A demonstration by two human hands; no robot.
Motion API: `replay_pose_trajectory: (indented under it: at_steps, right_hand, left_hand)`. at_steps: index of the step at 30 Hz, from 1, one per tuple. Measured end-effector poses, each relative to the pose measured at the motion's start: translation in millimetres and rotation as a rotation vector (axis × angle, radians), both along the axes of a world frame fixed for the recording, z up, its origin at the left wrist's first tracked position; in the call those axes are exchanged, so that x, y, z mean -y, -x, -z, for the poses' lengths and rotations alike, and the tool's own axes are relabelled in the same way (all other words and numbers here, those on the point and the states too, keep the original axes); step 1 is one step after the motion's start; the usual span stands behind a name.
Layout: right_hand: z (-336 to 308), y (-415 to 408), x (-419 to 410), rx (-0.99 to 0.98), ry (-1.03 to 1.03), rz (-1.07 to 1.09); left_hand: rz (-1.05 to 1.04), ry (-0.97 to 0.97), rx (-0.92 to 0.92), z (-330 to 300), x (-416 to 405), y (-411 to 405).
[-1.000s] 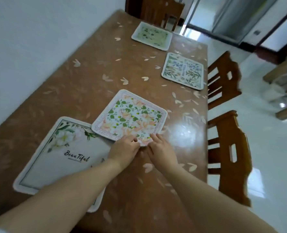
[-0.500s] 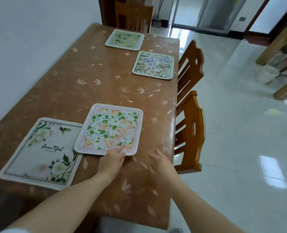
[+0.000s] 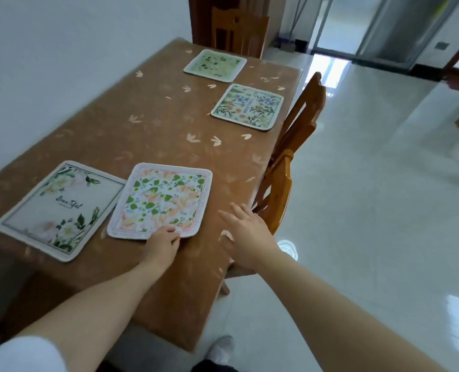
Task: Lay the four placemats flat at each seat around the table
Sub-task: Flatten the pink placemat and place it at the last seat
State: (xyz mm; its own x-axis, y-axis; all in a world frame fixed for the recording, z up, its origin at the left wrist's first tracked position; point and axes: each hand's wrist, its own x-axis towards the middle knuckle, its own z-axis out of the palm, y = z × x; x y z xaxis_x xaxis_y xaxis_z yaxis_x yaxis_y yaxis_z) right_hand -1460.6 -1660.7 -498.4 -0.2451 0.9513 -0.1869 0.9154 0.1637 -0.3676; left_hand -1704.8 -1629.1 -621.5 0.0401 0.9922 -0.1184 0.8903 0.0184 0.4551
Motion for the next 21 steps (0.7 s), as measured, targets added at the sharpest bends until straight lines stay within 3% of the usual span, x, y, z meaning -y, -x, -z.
replay_pose_trajectory:
  at_steps: [10, 21]
  right_hand:
    - [7.8, -10.6, -91.8, 0.083, 0.108, -0.255]
    - [34.4, 18.6, -272.3, 0.269, 0.26, -0.551]
  left_hand:
    - [-0.032, -0.064, 0.029, 38.6, -13.6, -32.0]
    - [-0.495, 0.031, 0.199, 39.3, -29.1, -53.5]
